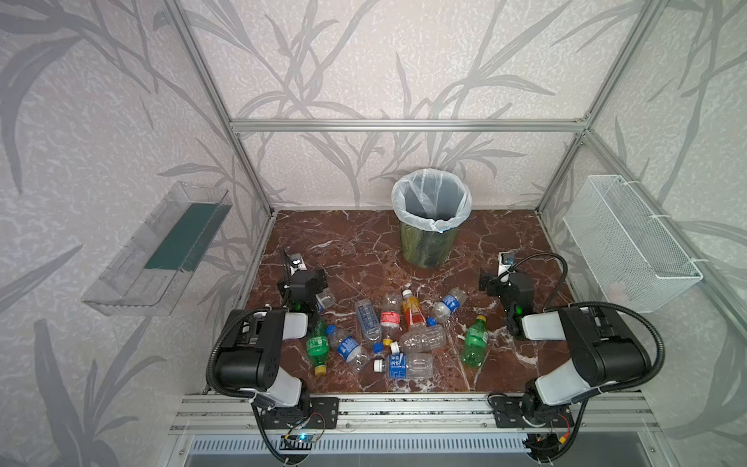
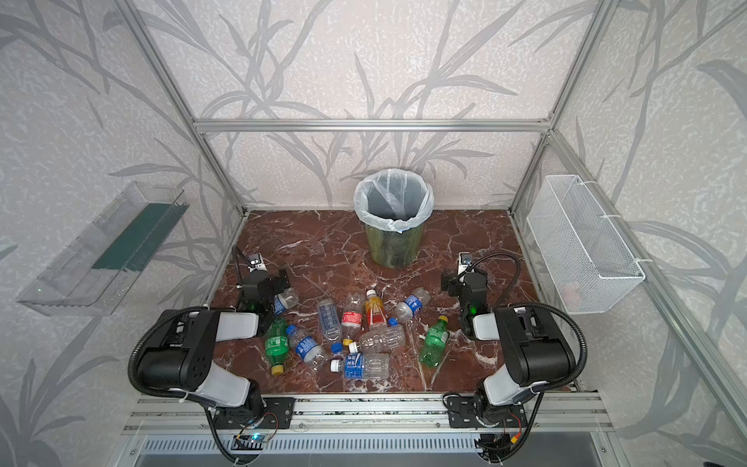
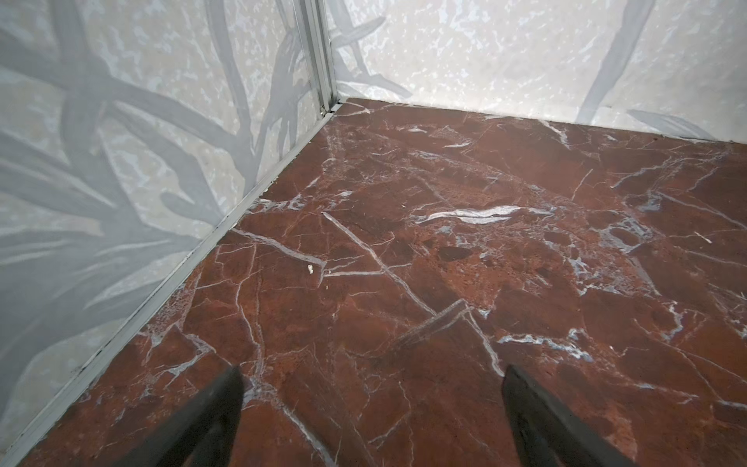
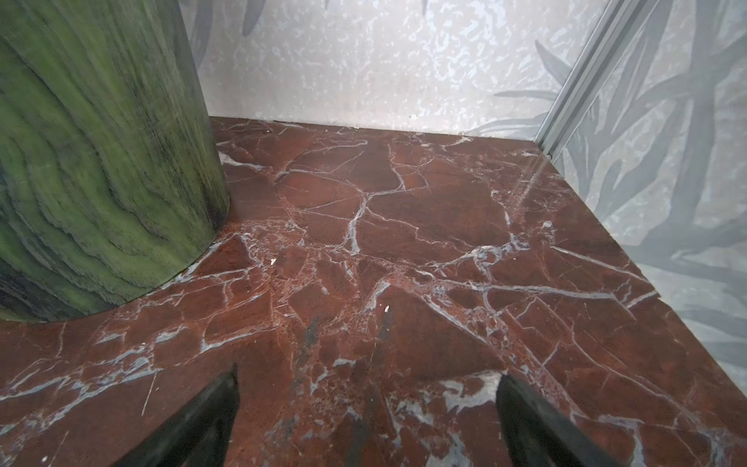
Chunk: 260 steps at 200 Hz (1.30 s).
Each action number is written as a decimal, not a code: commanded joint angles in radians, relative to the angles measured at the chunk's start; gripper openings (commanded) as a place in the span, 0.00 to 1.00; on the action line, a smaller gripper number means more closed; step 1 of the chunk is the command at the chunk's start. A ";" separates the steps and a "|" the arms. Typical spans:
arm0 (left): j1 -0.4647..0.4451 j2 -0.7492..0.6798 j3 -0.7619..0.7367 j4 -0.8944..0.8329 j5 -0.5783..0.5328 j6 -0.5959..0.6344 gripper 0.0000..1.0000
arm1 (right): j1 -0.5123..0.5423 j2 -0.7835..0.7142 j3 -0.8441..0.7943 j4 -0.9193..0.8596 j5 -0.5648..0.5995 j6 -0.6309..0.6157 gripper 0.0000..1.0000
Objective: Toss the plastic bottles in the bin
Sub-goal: 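Raise both grippers from rest and move them toward the bottle pile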
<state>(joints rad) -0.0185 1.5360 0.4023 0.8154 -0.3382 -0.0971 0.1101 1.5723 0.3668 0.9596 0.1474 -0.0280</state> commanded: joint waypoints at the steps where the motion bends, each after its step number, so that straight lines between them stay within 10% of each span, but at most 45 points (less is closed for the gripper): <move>1: -0.003 -0.014 0.002 0.002 0.005 0.008 0.99 | 0.002 0.003 0.001 0.016 -0.005 -0.006 0.99; 260: -0.002 -0.013 0.001 0.002 0.005 0.008 0.99 | 0.028 0.006 -0.005 0.033 0.016 -0.034 0.99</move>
<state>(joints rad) -0.0185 1.5360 0.4023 0.8154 -0.3382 -0.0971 0.1368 1.5723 0.3668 0.9600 0.1524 -0.0540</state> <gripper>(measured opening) 0.994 0.990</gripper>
